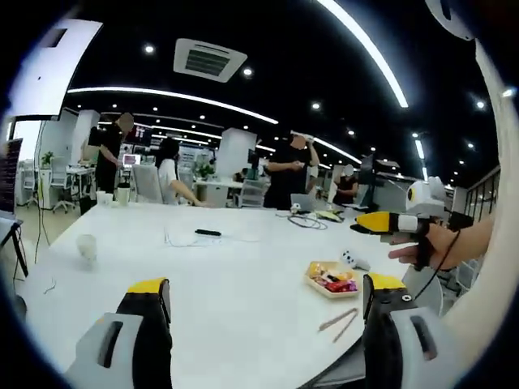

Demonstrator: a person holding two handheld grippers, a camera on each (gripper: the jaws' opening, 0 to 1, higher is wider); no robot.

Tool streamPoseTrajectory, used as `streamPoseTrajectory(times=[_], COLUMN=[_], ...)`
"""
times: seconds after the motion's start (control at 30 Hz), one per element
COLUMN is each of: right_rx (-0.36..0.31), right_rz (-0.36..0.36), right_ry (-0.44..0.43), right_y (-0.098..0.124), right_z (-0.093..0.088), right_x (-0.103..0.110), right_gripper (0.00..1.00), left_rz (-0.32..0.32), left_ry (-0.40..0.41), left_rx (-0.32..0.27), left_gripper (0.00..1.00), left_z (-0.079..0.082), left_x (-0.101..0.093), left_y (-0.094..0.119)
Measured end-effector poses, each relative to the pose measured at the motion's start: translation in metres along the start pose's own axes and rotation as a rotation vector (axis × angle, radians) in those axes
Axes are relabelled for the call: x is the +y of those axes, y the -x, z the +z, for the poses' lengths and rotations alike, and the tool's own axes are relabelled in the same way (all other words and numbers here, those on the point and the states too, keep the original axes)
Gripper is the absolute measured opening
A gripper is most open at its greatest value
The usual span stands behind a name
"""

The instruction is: Place the target food into the container with the food tongs after gripping and lifting it, then release it inside without dropping or visibly crushing the food.

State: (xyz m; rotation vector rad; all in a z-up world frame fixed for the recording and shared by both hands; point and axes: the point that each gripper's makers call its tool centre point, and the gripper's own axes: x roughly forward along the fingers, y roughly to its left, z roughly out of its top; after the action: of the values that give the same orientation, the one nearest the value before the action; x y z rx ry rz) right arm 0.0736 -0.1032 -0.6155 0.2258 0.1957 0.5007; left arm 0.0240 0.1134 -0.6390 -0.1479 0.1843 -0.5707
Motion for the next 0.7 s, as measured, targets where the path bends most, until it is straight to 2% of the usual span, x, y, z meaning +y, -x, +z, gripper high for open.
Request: streamPoseTrajectory(times=[0.27, 0.7], right_rx=[0.005, 0.041], right_rz=[-0.062, -0.058], right_ry=[-0.006, -0.011], right_y=[0.02, 0.027], right_z=[-0.005, -0.017], right_x=[-0.008, 0.004], right_gripper=[0.82, 0.84], left_rz=[-0.007, -0.021], left_ry=[0.024, 0.055], left_rx=[-0.036, -0.052], left_gripper=[0.99, 0.97], left_z=[0.007, 0.003], left_x=[-0.001, -0.007], left_y=[0.002, 0.011])
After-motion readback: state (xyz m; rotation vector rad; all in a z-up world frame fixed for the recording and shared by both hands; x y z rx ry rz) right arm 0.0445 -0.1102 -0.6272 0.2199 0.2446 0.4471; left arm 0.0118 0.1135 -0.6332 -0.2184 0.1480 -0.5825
